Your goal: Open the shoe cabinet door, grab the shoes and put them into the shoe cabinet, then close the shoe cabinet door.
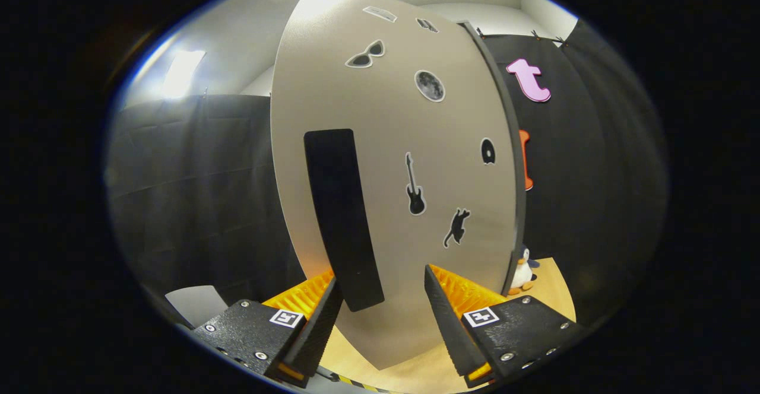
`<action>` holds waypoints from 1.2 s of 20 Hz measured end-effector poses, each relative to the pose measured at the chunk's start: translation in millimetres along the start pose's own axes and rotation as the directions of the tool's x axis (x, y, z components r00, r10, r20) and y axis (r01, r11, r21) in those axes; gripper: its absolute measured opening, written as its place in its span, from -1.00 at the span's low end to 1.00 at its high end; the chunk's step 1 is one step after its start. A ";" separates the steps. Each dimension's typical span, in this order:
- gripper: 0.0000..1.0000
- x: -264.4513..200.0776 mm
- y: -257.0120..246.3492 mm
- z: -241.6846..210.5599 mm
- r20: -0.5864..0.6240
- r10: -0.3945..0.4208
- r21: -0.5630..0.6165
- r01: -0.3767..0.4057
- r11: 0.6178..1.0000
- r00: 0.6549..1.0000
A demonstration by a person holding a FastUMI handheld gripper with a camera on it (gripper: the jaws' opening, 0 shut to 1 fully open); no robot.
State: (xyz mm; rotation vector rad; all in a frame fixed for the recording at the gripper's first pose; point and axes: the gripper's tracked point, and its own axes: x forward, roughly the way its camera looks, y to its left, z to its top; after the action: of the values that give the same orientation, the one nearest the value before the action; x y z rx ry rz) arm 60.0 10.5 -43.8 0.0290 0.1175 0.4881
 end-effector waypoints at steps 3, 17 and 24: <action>0.72 33.5 15.8 0.3 0.000 0.021 -0.015 -0.021 1.000 1.000; 0.88 126.3 46.6 9.0 0.066 -0.125 -0.025 0.127 0.992 0.990; 0.90 143.6 42.0 8.5 0.114 -0.272 -0.017 0.275 0.961 0.956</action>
State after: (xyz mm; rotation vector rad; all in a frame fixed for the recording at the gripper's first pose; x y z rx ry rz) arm 167.3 115.0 -48.2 0.0075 0.0038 0.2104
